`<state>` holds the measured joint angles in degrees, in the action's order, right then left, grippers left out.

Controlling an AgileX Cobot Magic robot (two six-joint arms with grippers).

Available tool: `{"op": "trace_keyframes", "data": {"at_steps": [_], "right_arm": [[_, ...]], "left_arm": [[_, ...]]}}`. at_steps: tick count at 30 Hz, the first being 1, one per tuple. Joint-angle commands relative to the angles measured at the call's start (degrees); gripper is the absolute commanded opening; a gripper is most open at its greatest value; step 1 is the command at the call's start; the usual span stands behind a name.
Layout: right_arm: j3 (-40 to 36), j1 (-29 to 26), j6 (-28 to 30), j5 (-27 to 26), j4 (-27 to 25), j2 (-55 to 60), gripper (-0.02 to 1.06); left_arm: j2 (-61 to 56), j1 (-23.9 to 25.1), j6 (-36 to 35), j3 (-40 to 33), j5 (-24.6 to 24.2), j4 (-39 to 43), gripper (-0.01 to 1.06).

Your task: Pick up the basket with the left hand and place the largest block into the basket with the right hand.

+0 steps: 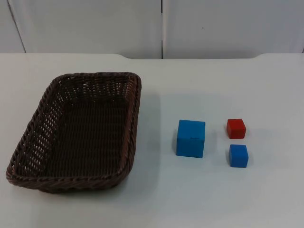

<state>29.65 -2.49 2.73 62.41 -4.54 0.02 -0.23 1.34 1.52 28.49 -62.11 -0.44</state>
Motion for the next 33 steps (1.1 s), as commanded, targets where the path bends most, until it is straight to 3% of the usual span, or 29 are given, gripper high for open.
{"op": "trace_keyframes", "data": {"at_steps": [1,14,33], "right_arm": [[-0.2,-0.3,0.6,-0.6,-0.1,0.0,1.05],[-0.2,-0.3,0.6,-0.6,-0.1,0.0,1.05],[-0.2,-0.3,0.6,-0.6,-0.1,0.0,1.05]], "left_arm": [[0.2,0.0,-0.1,-0.3,0.5,0.0,1.05],[0.3,0.0,-0.1,0.3,0.9,-0.5,1.05],[12.7,0.0,0.0,7.9,4.3,-0.2,1.05]]}}
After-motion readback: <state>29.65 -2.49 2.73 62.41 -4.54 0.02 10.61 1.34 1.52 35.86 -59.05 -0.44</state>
